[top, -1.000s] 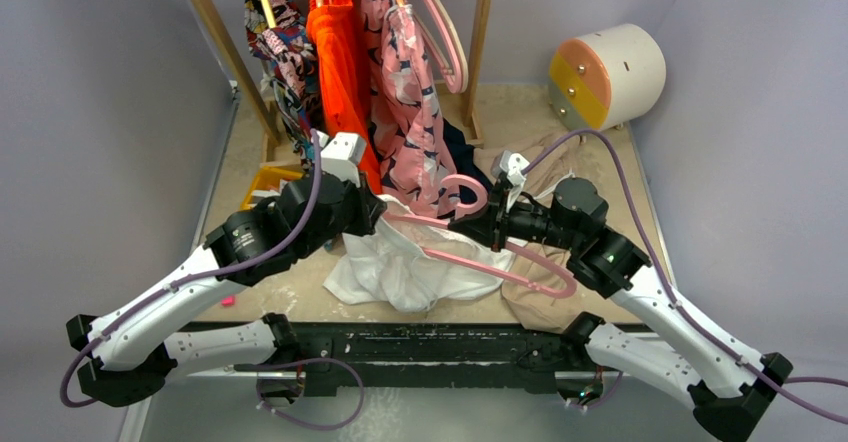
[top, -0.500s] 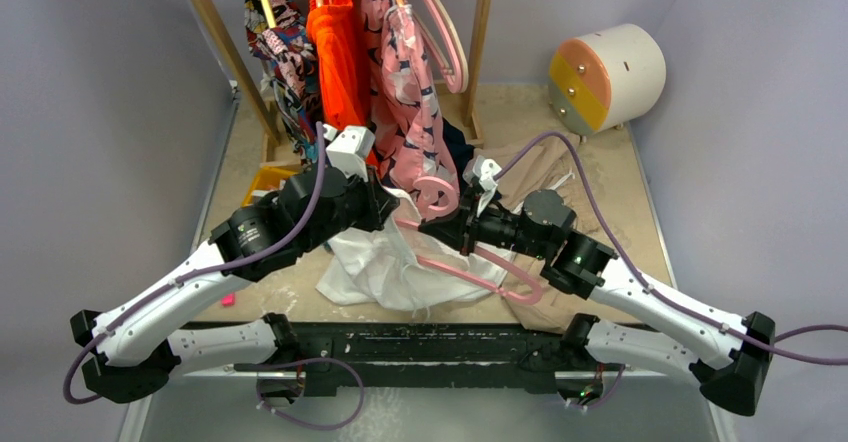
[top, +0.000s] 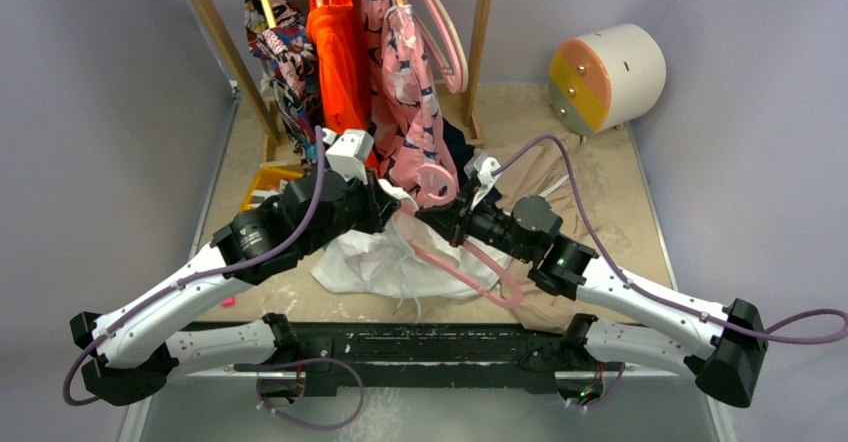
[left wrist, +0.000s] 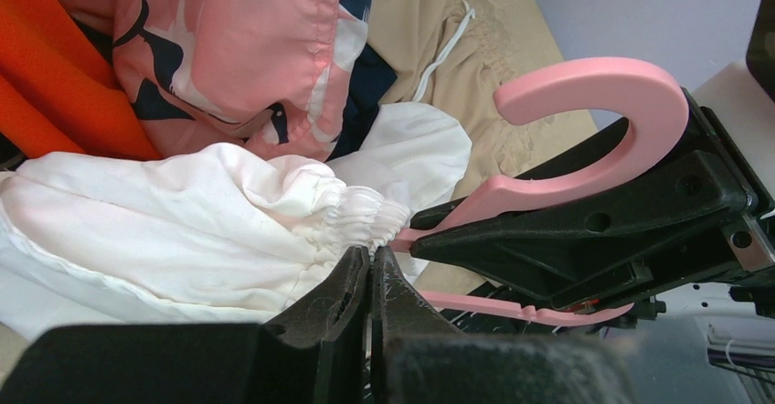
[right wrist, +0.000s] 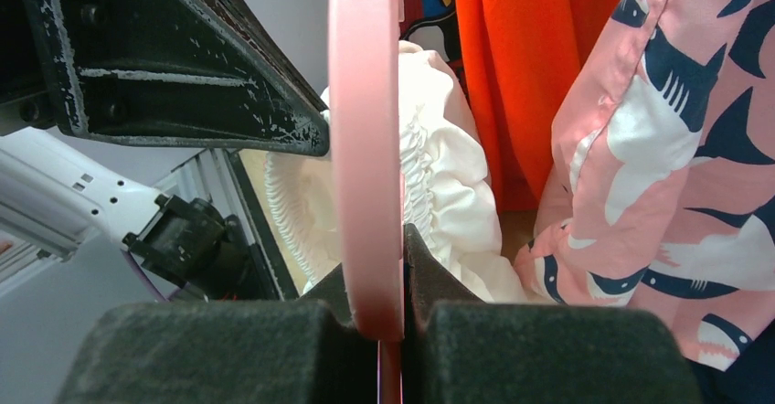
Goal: Place the shorts on the hanger
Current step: Hang the shorts on the hanger.
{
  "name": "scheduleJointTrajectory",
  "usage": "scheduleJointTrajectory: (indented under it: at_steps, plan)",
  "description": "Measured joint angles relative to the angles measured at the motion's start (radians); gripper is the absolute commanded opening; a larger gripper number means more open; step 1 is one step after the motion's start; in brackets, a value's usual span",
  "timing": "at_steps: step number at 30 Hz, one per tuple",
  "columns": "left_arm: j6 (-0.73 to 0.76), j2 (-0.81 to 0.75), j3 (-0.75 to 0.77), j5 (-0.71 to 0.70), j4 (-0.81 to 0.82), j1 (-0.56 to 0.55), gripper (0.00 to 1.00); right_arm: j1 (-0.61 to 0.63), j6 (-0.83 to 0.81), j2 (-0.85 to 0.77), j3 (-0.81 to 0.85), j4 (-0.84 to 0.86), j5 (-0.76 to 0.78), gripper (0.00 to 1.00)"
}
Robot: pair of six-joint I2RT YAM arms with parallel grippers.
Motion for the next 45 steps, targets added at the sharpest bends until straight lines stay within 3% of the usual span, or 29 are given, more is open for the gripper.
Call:
scheduleJointTrajectory:
  at_steps: [14, 24, 32, 45]
  plan:
    - [-0.019, 0.033, 0.055, -0.008, 0.001, 0.0, 0.0, 0.065, -0.004, 0.05, 0.022, 0.09, -0.002, 0.0]
    - [-0.042, -0.002, 0.068, -0.054, 0.025, 0.0, 0.0, 0.069, -0.022, -0.137, 0.014, -0.011, 0.05, 0.0]
    - [-0.062, 0.031, 0.069, 0.029, 0.04, 0.004, 0.0, 0.069, -0.019, -0.031, 0.026, 0.054, 0.043, 0.0]
    - [-0.096, 0.01, 0.049, 0.076, 0.102, 0.006, 0.0, 0.069, -0.013, 0.012, 0.021, 0.193, 0.078, 0.0]
